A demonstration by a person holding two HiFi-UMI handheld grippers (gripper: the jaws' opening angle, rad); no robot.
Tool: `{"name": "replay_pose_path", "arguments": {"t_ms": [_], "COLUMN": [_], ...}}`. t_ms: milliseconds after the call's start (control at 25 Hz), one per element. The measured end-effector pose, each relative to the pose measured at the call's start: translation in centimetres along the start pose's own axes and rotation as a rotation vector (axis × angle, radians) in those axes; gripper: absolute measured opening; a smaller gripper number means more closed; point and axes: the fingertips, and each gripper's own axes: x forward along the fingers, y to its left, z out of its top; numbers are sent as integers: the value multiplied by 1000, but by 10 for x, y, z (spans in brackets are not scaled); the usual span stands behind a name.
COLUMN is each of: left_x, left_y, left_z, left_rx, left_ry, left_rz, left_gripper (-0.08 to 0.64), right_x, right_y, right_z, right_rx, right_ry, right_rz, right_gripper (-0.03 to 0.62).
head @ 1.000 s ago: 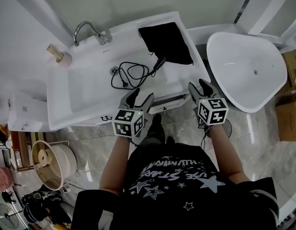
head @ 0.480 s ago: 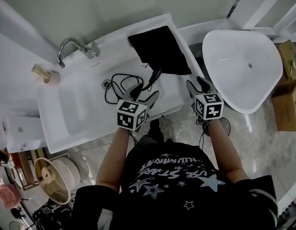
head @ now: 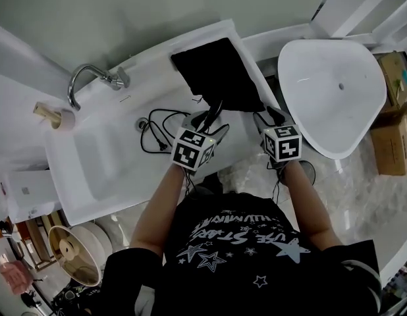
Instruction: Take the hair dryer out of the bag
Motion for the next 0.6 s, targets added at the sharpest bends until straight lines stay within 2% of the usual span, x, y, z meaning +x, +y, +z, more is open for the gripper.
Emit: {"name": "replay_pose_path", "arguments": {"t_ms": [160, 280, 600], "left_x": [16, 27, 45], "left_y": [7, 15, 21], "left_z": [-2, -5, -2], "left_rx": [5, 6, 10], "left_ry": [32, 58, 81], "left_rz": [-14, -14, -33], "left_gripper": [321, 326, 327], "right_x": [9, 14, 20], "right_y": [-1, 0, -8], "right_z": [-2, -5, -6], "right_rx": [-8, -11, -7], "right_ry": [30, 54, 75], "right_rz": [-1, -3, -27], "right_gripper": [192, 163, 121]}}
